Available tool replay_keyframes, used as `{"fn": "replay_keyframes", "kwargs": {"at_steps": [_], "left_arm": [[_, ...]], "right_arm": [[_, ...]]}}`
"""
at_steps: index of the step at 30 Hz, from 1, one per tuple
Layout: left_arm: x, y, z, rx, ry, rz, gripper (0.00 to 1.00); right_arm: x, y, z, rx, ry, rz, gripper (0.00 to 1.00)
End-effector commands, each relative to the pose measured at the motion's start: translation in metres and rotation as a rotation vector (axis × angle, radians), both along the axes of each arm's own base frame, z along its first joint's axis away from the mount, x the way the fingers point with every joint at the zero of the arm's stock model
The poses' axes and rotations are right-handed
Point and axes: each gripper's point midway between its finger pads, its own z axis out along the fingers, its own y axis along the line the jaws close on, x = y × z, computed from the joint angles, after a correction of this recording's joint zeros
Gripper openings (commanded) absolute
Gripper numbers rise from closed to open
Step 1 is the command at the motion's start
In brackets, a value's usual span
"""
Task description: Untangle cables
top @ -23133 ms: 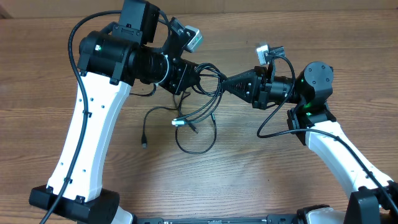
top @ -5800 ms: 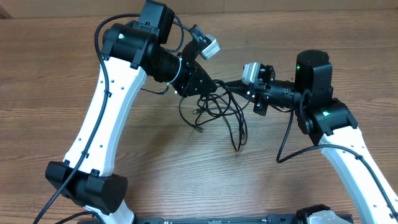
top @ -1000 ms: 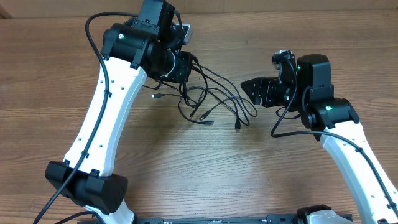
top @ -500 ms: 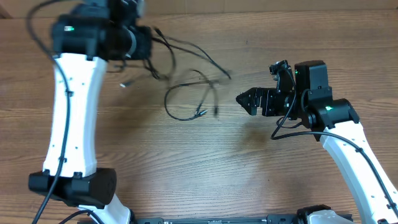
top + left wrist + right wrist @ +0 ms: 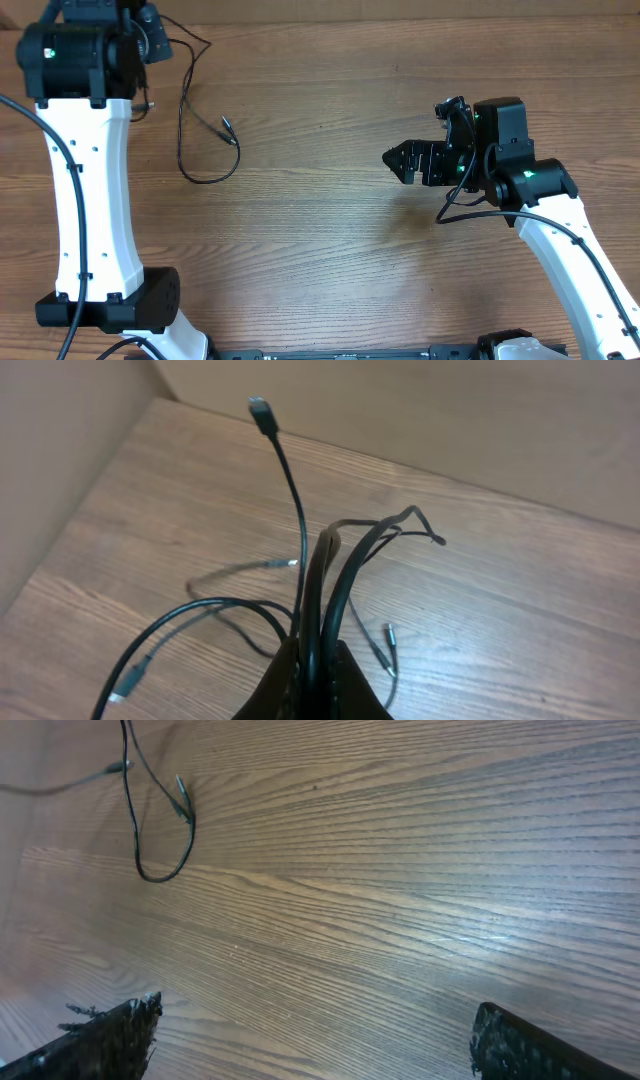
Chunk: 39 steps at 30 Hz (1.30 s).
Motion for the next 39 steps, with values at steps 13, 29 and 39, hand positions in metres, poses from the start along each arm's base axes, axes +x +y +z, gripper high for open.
{"fn": "replay_keyframes", "kwargs": {"at_steps": [13, 29, 39], "left_arm": [[0.042, -0.194, -0.149, -0.085, 0.357, -0.528, 0.04], [0.007, -0.317, -0.232, -0.214, 0.547, -0.799, 0.61], [0.012, -0.312, -0.22, -0.194, 0.513, -0.81, 0.79]], "right_arm": [[0.011, -0.02, 0.005, 0.032, 0.026, -0.126, 1.0], [0.013, -0.026, 0.006, 0.032, 0.021, -0.144, 1.0], [0.013, -0.026, 0.006, 0.031, 0.021, -0.144, 1.0]]}}
